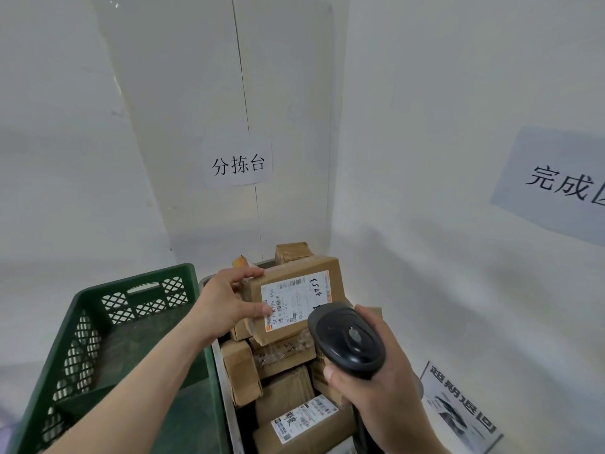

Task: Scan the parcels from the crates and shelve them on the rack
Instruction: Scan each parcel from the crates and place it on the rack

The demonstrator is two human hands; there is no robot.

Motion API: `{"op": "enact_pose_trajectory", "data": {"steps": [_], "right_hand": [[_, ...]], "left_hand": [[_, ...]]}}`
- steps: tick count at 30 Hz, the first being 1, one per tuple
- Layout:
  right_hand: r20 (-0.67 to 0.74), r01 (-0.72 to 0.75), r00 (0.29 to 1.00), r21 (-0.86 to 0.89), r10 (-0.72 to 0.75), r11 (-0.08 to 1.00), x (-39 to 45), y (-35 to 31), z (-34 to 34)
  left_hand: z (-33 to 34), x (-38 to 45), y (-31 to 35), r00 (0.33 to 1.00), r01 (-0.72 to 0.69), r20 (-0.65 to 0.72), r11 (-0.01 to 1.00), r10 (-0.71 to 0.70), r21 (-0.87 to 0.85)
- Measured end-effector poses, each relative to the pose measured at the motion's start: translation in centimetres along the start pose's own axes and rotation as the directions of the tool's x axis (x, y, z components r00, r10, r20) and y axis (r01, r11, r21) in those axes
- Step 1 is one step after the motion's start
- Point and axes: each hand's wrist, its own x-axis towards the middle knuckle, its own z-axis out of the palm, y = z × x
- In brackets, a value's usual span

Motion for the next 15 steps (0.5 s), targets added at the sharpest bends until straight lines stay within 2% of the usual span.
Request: {"op": "enact_pose_trajectory", "data": {"steps": [5,12,15], "right_hand": [[-0.006,-0.001,1.0,-0.012,0.001,1.0,-0.4,0.0,-0.4],[0.01,-0.036,0.999,0.073,0.035,0.997,-1.3,0.3,-1.1],[0.012,-0.035,0.999,0.111,0.034,0.993,-1.8,0.3,-1.2]], "left_hand": [[0.2,-0.6,0.4,1.0,0.004,-0.017,1.0,-0.004,-0.004],[0.8,-2.2,0.8,0.998,0.027,-0.053,0.998,-0.03,-0.053],[1.2,-2.9,1.1,0.994,0.036,-0.096,0.987,-0.051,-0.155]]}}
